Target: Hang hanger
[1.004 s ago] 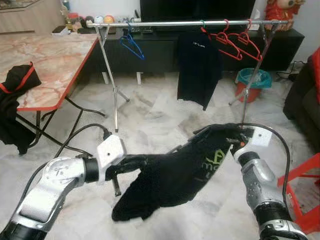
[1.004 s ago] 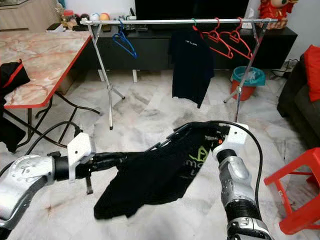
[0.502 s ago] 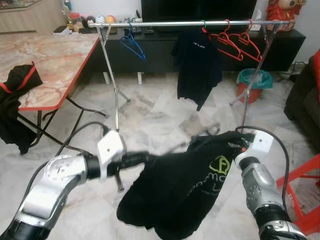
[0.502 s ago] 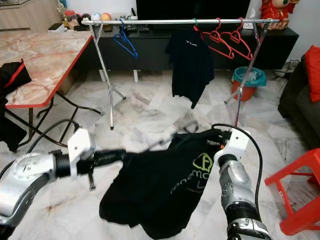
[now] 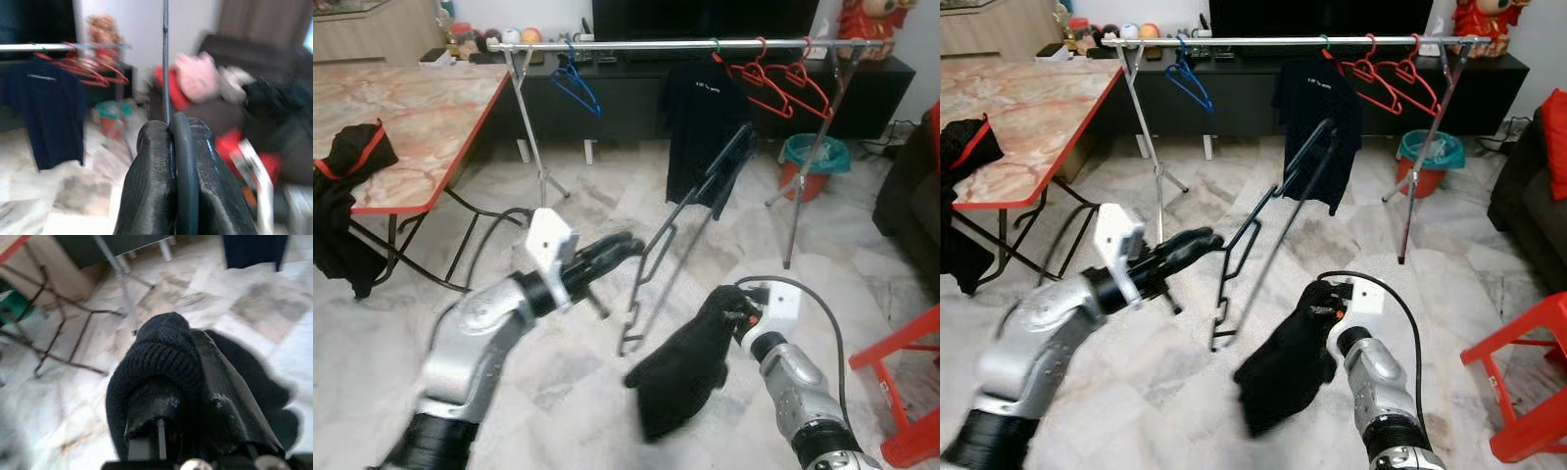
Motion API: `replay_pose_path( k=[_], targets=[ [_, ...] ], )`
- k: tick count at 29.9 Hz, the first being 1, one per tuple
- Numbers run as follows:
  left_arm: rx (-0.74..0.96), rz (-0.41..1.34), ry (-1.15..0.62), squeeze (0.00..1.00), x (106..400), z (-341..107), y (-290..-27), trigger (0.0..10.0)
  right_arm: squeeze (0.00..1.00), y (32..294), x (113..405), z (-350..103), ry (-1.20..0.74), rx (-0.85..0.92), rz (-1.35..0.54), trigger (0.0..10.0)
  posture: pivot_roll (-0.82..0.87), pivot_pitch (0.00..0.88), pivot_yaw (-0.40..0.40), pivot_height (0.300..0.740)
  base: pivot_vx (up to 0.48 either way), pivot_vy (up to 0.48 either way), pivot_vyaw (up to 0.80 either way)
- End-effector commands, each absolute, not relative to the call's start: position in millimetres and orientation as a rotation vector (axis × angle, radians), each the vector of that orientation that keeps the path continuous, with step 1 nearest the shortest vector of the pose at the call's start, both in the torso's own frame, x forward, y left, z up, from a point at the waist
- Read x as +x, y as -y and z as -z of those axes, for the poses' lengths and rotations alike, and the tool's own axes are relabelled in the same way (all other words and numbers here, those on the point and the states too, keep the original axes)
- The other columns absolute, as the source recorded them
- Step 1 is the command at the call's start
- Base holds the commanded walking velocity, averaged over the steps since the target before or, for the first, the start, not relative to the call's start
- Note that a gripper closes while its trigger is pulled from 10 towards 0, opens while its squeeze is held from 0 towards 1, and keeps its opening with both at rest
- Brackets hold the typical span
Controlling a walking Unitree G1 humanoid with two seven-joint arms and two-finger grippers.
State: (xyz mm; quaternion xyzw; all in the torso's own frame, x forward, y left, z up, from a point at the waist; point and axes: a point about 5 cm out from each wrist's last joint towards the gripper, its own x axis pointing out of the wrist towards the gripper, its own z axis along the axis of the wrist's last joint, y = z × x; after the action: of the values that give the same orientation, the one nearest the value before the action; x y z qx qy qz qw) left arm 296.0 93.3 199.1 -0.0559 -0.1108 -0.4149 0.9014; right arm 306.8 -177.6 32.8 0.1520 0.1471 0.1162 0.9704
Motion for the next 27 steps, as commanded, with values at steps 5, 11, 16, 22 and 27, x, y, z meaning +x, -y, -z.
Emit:
replay_pose_path(
  k=[5,11,16,22,27],
  targets=[
    [-0.047,0.582,0.354,0.00,319,-222,-107,10.0,0.00,176,306,-33,-0.286,0.264,-0.238,0.0,-0.09,0.000,0.016,0.740,0.000,0.000,0.00],
    [0.301,0.501,0.151,0.00,320,-177,-144,10.0,0.00,218,312,-47,-0.196,0.211,0.082,0.0,-0.08,0.000,0.017,0.740,0.000,0.000,0.00],
    [0.285,0.390,0.021,0.00,309,-139,-177,10.0,0.00,222,308,-51,-0.154,0.171,0.146,0.0,-0.07,0.000,0.014,0.740,0.000,0.000,0.00],
    [0.227,0.213,-0.174,0.00,288,-87,-218,10.0,0.00,234,293,-48,-0.124,0.122,0.262,0.0,-0.08,0.000,0.013,0.740,0.000,0.000,0.00],
    [0.111,0.137,-0.224,0.00,277,-68,-227,10.0,0.00,238,284,-42,-0.130,0.085,0.287,9.2,-0.08,0.000,0.013,0.740,0.000,0.000,0.00]
  ],
)
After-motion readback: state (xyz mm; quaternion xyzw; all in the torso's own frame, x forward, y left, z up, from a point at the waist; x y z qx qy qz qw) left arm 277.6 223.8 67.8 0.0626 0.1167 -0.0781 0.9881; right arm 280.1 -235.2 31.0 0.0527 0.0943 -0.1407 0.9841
